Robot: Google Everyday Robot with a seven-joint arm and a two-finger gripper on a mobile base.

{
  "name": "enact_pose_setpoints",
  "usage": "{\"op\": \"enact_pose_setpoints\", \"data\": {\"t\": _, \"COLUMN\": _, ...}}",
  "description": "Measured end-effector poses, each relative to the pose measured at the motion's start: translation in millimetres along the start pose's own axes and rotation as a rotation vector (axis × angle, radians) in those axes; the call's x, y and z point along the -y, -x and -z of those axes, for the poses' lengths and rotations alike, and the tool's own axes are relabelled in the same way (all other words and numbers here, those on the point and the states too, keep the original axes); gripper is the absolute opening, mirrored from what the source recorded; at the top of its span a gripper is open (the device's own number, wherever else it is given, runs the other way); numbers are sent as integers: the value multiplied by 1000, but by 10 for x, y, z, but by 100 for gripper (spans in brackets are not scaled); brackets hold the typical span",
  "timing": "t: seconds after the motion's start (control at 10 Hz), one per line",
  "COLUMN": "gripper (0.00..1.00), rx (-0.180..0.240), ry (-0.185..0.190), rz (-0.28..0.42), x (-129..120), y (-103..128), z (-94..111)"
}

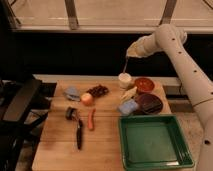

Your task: Place fork in paper cup

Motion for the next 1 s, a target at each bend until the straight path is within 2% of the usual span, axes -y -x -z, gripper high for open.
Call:
{"op": "enact_pose_setpoints", "data": {"t": 0.3, "gripper": 0, "rx": -6, "ry": -15, "rz": -26, "x": -91, "y": -180, "z": -177}}
{"op": "enact_pose_setpoints", "data": {"t": 0.7, "gripper": 0, "rx": 24, "ry": -41, "rz": -53, "x": -202, "y": -328, "z": -377}}
{"op": "enact_pose_setpoints", "data": {"t": 1.0, "gripper": 0, "rx": 34, "ry": -51, "rz": -80, "x": -274, "y": -412, "z": -439}}
